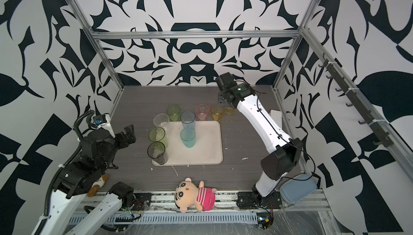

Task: Place the glasses into the tray
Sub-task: Pick up the glass from the top-right of the table.

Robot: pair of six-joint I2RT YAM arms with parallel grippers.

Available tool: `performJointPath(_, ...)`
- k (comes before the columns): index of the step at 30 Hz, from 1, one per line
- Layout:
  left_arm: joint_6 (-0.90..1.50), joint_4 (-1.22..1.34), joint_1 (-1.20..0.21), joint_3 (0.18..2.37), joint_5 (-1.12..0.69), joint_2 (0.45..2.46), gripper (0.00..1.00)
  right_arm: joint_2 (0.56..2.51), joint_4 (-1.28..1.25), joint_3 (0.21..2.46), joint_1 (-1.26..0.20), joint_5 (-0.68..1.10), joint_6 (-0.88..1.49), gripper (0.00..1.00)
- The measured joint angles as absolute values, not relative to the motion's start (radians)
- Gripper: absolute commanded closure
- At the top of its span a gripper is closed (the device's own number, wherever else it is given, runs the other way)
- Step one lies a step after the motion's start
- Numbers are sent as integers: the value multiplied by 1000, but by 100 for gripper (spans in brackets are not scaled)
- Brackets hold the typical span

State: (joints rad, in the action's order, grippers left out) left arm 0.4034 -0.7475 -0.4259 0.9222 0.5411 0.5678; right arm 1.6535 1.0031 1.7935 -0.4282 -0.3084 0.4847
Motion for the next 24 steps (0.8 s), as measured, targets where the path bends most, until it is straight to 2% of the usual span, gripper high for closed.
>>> performJointPath(5, 403, -744, -426, 922, 558, 574, 0, 1631, 867, 1709, -284, -242, 458, 61)
performJointPath(11, 403, -744, -426, 922, 565, 575, 0, 1657, 756, 1680, -176, -161, 441, 55)
performJointPath(24, 400, -744, -426, 922, 571, 575, 0, 1850, 681, 1680, -110, -70, 442, 53)
